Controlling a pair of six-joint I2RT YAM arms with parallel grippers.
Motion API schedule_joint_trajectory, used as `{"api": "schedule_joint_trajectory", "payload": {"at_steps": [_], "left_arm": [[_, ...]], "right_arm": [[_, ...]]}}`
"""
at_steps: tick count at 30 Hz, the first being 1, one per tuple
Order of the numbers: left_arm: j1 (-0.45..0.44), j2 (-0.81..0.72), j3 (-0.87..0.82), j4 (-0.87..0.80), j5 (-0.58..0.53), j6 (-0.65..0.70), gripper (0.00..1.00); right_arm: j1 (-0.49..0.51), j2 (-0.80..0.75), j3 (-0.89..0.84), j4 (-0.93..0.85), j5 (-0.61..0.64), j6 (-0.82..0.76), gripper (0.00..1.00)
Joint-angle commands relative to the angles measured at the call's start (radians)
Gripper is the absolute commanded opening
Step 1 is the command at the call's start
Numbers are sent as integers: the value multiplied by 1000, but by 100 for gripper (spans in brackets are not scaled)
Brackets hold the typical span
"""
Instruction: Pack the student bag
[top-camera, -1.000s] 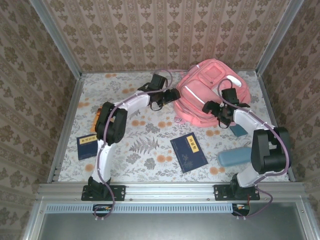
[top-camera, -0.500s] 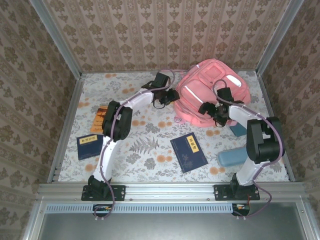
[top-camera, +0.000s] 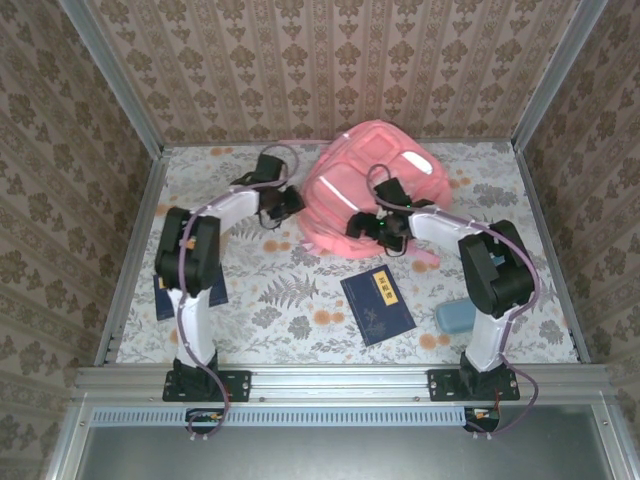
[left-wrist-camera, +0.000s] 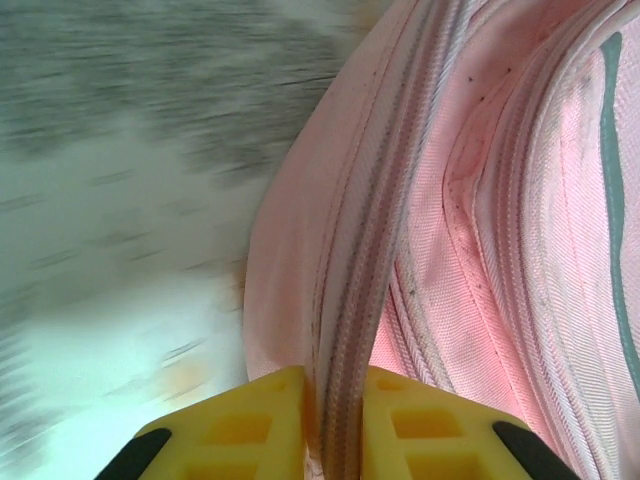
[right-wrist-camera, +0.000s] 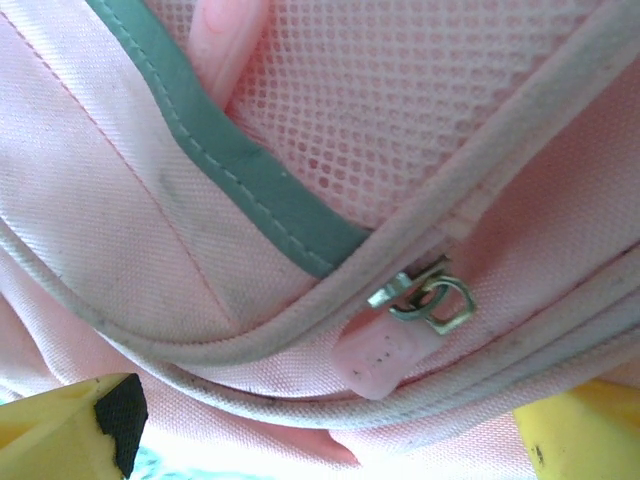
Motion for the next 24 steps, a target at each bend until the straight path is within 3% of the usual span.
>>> {"api": "schedule_joint_trajectory", "payload": {"at_steps": [1,7,10,12,15,24], "left_arm": [[47,-141,-138,-61,-40,73,18],[73,-342,-320,-136,-53,139,23],[70,-410,-347,-172,-50,166,37],[70,-454,-339,-201,-66,182,51],[64,-502,-306,-236,-111,198,63],[-27,-497,-215,-189,-162,190,72]], "right_arm": [[86,25,40,49,-27,65,95],[174,-44,47,10,33,83,95],[185,-138,-9,-54,94,70,95],[197,-191,-50,-131,118,56,95],[237,-235,-109,-207,120,54,95],[277,-251,-268,-63,62,176,95]]}}
